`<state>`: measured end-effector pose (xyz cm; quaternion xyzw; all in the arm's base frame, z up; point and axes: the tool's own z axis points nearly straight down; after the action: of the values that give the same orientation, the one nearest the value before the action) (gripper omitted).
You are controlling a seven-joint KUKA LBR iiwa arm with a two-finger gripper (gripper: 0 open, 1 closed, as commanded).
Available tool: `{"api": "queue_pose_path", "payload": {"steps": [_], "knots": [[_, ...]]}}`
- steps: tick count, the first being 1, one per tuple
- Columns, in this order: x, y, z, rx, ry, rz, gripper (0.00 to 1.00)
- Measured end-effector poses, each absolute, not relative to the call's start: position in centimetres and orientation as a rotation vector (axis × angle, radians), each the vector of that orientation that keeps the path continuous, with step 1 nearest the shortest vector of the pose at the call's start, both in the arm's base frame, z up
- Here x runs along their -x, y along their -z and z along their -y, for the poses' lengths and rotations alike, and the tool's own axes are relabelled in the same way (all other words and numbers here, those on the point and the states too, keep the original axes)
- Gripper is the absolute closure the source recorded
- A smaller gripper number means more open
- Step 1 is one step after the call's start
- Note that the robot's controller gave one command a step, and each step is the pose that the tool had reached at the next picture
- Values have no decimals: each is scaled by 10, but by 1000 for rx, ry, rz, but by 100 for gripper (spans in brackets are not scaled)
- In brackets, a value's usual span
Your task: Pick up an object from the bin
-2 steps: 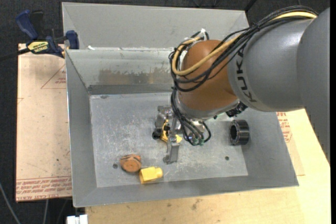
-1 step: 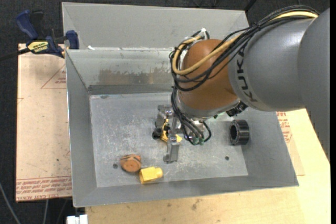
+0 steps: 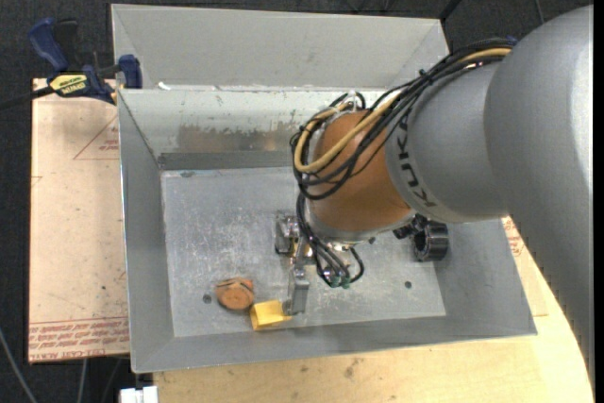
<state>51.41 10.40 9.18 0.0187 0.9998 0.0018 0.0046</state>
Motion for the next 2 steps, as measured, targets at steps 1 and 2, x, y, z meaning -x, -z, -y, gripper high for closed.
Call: {"api": "queue_pose_path", "payload": {"steps": [1, 2], "knots": [[-524, -83, -73, -166, -11, -3122, 0], [-518, -80, -100, -212, 1, -3123, 0]]}}
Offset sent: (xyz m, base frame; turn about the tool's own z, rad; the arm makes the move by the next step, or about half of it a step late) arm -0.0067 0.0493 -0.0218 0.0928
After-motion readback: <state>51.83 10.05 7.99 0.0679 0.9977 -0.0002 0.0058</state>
